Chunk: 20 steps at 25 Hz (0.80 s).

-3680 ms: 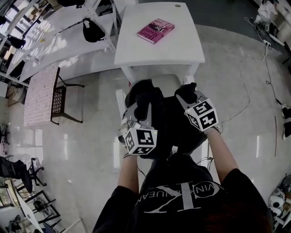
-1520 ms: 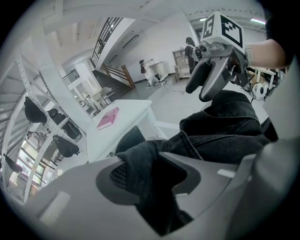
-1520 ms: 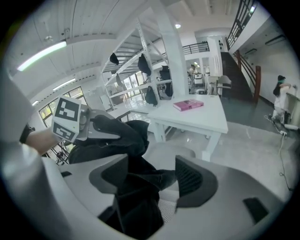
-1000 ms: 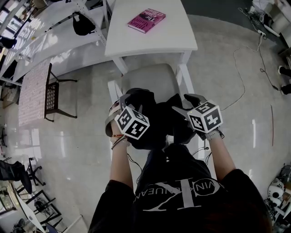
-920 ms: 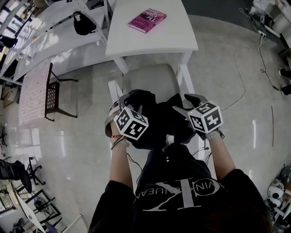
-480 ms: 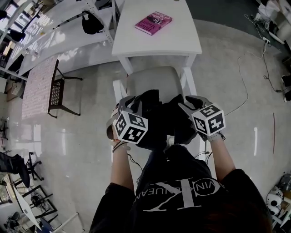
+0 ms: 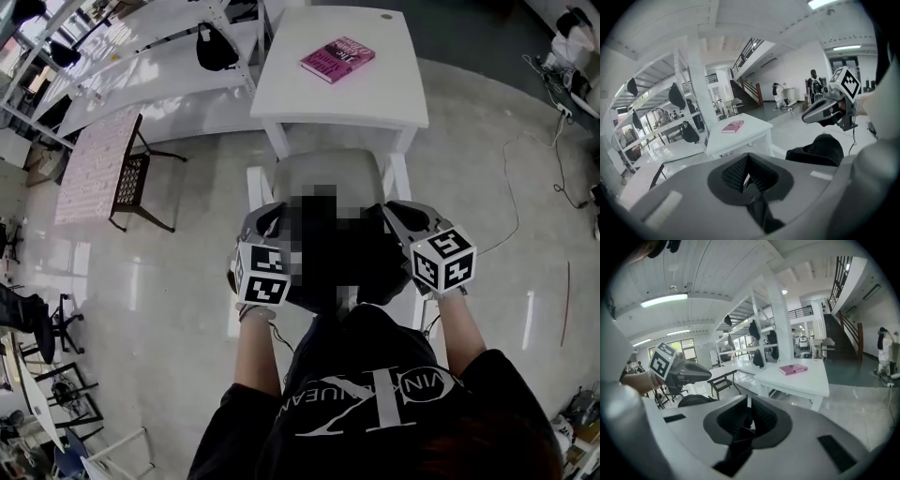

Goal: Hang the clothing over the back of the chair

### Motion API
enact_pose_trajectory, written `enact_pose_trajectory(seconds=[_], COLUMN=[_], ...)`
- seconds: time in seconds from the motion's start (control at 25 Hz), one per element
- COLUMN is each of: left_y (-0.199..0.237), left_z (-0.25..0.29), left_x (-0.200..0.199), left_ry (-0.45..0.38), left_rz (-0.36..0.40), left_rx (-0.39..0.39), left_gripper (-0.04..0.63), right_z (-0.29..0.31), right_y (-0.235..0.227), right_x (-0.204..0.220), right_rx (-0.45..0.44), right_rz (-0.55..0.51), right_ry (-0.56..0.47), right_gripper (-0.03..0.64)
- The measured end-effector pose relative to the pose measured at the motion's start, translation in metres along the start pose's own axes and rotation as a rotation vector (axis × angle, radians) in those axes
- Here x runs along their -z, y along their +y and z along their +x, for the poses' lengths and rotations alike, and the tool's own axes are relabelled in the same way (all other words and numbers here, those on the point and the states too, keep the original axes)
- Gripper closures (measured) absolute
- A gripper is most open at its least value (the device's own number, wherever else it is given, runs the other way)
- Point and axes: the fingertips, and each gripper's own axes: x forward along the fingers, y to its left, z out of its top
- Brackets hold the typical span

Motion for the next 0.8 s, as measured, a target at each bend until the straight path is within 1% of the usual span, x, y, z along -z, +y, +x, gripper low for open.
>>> enact_pose_trajectory(seconds=[0.12,0.24,0.32,0.4,0.56,0.8], left_y=[-0.003,-0.005,-0.006,-0.007,-0.011,-0.019], left_z=[-0.01,-0.021,-0.026,-0.03,-0.04,-0.059], left_x=[-0.003,-0.002,-0.002,-0.004,-0.01,-0.007], left_ry=[-0.029,-0.067,-0.097,-0.138,-0.219,-0.3], left_rz=[-0.071,-0.167,-0.23,-0.272,-0.295,-0.28], left_rx=[-0.018,-0.037,-0.048,-0.062,-0.07,-0.094], left_gripper=[0.584,0.584,0.584,0.584,0.584,0.584], right_z=[-0.005,-0.006,-0.007,-0.009,-0.016,-0.033], right_y=[0.004,0.012,0.015,0.016,0.017,0.016], right_x=[-0.007,-0.012,-0.014,-0.017,-0.018,-0.018], right_rx=[-0.027,-0.06,-0.08,-0.09,-0.082,-0.023], right_rz=[-0.038,-0.068,-0.079,-0.092,-0.092,-0.04], right_ry=[-0.051,-0.084,-0.1,-0.125,-0.165,-0.228], right_gripper=[0.583,0.584,0.584,0.584,0.584,0.584])
